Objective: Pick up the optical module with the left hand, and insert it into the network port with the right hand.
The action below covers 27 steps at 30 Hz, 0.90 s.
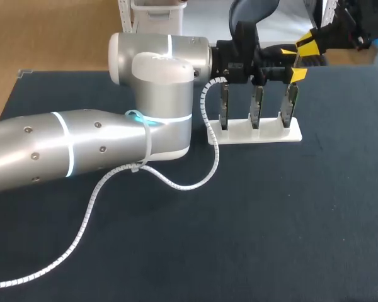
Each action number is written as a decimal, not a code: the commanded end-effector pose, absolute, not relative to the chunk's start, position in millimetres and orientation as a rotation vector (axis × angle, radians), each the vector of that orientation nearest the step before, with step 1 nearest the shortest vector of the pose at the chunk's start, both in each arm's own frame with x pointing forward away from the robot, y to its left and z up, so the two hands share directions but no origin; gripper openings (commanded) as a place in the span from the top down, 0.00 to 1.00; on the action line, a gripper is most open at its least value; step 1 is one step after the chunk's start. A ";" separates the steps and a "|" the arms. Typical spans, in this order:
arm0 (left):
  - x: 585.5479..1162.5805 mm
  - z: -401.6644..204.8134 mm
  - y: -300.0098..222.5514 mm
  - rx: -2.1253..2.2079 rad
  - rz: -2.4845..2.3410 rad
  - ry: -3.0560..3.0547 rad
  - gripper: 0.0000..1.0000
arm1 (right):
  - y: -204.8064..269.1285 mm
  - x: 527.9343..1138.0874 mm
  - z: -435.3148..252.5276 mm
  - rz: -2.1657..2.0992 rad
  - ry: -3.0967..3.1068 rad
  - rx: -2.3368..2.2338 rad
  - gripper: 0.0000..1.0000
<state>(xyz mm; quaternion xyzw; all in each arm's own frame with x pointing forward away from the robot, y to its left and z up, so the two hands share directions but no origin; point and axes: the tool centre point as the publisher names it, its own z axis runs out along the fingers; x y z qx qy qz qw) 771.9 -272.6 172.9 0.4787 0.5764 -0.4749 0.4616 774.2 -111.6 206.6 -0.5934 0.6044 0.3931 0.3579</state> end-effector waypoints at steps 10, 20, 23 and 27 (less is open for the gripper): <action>761.7 177.7 -261.5 1.365 -1.031 1.558 0.00 | -112.4 776.2 206.9 0.998 1.564 -1.526 1.00; 769.6 162.8 -250.9 1.514 -0.964 1.677 0.00 | -112.5 776.6 207.1 0.997 1.560 -1.527 1.00; 770.7 161.5 -250.3 1.533 -0.962 1.693 0.00 | -112.8 776.3 207.3 0.996 1.559 -1.527 1.00; 768.0 154.2 -250.3 1.552 -0.940 1.731 0.00 | -113.7 775.9 207.5 0.994 1.560 -1.527 1.00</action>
